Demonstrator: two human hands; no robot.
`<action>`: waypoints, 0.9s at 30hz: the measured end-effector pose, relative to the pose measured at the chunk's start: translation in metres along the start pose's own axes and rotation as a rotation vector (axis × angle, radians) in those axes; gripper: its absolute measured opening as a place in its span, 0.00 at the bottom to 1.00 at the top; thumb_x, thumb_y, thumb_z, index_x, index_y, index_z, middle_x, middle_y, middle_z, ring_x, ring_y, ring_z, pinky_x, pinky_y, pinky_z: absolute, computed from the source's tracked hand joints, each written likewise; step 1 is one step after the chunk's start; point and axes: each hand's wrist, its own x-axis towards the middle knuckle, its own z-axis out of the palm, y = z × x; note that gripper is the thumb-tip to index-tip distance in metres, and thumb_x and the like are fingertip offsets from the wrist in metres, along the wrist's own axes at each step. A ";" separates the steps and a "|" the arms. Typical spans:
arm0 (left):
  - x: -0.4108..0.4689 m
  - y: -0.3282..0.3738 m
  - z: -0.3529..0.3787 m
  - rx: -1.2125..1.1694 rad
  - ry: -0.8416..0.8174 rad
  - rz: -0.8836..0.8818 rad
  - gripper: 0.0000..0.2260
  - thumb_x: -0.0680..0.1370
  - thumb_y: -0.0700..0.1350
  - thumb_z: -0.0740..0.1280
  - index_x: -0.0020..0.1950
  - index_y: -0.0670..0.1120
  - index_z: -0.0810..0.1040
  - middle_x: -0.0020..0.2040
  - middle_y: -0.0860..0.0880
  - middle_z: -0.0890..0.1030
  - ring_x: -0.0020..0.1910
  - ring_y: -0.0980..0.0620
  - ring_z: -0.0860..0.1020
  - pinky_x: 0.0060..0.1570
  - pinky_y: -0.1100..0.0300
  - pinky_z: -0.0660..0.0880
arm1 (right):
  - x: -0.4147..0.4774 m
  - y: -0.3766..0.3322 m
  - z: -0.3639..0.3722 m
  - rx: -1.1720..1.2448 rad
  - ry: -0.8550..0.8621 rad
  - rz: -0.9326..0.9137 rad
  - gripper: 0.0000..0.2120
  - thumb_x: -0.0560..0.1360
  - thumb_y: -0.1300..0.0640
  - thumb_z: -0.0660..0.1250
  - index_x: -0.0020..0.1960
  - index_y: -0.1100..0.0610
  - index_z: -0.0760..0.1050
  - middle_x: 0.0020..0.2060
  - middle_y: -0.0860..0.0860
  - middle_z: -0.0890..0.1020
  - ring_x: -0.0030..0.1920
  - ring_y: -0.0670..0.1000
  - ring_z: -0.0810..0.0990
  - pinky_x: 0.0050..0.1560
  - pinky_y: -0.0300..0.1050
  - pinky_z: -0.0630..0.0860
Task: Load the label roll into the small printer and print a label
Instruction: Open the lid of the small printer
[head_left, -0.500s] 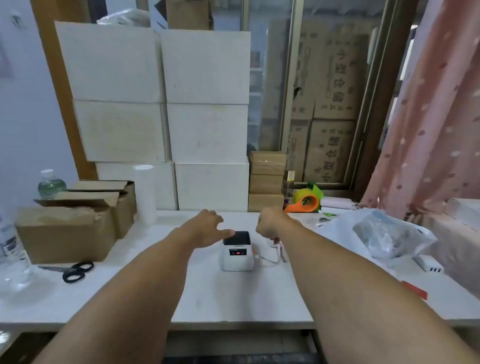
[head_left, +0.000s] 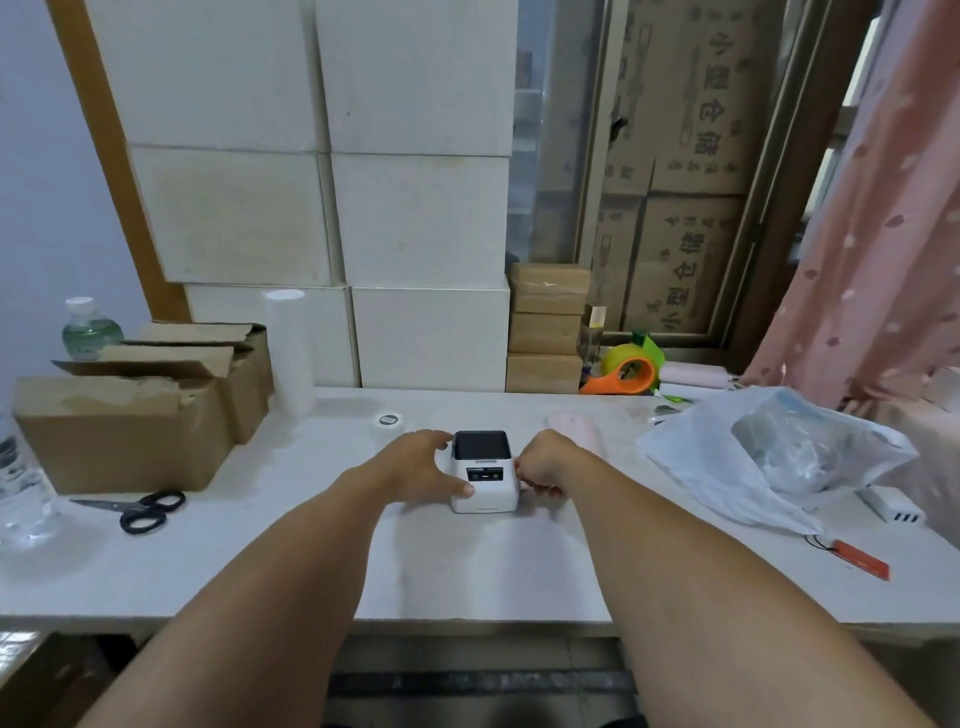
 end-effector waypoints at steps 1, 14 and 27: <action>0.004 -0.003 0.001 -0.039 -0.007 -0.012 0.45 0.67 0.58 0.81 0.80 0.51 0.68 0.74 0.52 0.75 0.70 0.48 0.76 0.71 0.51 0.71 | 0.001 0.001 0.000 0.016 -0.005 0.010 0.09 0.77 0.64 0.67 0.38 0.60 0.78 0.33 0.59 0.79 0.28 0.56 0.73 0.33 0.46 0.74; 0.021 -0.017 0.008 -0.410 -0.168 -0.055 0.30 0.66 0.46 0.84 0.68 0.47 0.82 0.63 0.49 0.83 0.61 0.49 0.82 0.59 0.60 0.77 | 0.013 0.006 -0.004 0.062 -0.076 0.017 0.11 0.79 0.62 0.72 0.60 0.63 0.87 0.39 0.57 0.82 0.35 0.55 0.77 0.41 0.46 0.74; 0.019 -0.025 0.013 -0.599 -0.243 -0.061 0.22 0.71 0.43 0.81 0.65 0.49 0.85 0.59 0.48 0.88 0.59 0.49 0.86 0.59 0.61 0.79 | 0.016 0.011 0.003 -0.052 0.048 -0.128 0.15 0.79 0.68 0.66 0.52 0.54 0.89 0.45 0.57 0.88 0.41 0.59 0.85 0.50 0.51 0.85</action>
